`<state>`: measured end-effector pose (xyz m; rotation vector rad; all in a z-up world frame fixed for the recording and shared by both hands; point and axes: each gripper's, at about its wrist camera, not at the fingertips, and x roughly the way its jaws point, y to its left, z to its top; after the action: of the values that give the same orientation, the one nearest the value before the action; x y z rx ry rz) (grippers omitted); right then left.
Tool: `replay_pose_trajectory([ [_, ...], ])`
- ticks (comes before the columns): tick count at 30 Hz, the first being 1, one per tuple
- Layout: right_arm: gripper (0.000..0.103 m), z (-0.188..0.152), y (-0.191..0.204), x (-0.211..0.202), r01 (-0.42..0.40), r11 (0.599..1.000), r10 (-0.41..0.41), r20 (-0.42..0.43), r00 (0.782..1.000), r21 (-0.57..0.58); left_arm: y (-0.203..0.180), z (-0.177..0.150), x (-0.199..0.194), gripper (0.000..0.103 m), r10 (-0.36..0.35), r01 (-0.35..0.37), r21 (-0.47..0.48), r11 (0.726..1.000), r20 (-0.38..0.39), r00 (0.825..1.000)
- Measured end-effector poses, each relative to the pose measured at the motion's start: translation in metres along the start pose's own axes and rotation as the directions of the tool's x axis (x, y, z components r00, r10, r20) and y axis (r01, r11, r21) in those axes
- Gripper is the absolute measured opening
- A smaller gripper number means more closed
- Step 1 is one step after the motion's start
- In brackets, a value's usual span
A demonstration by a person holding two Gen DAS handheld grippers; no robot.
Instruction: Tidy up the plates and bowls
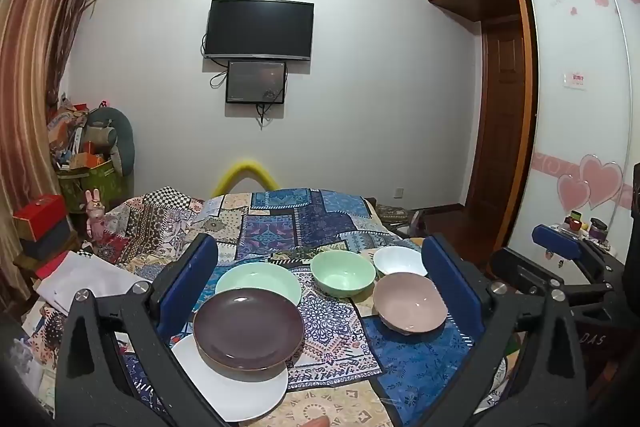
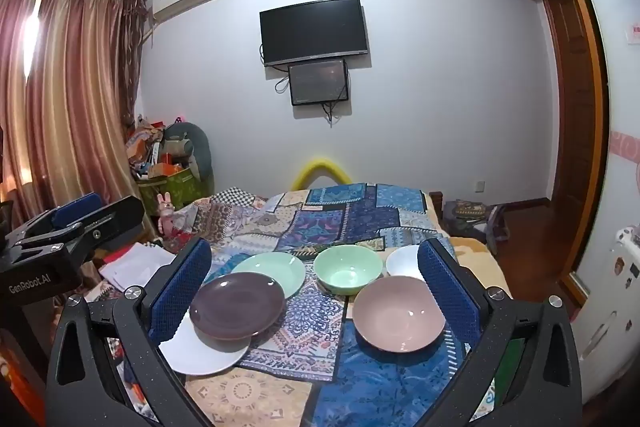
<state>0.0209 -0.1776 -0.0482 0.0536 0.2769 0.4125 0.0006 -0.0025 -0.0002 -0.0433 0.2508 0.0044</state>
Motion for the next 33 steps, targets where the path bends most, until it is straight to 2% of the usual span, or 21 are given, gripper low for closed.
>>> replay_pose_trajectory([
  [7,0.103,0.0007,0.0000,-0.0011,-0.003,1.000,0.003,0.000,1.000,0.001,0.0005,-0.0048,-0.0018,0.103,0.016,-0.015,-0.013,1.000,0.024,1.000],
  [15,0.103,0.0056,0.0041,-0.0031,-0.006,1.000,0.006,0.002,1.000,0.003,-0.0061,-0.0086,-0.0025,0.103,0.028,-0.028,0.029,0.999,0.030,0.999],
  [33,0.103,0.0050,0.0040,-0.0060,-0.010,1.000,0.010,0.009,1.000,-0.005,-0.0013,-0.0024,0.0039,0.103,0.020,-0.020,0.014,1.000,0.007,1.000],
])
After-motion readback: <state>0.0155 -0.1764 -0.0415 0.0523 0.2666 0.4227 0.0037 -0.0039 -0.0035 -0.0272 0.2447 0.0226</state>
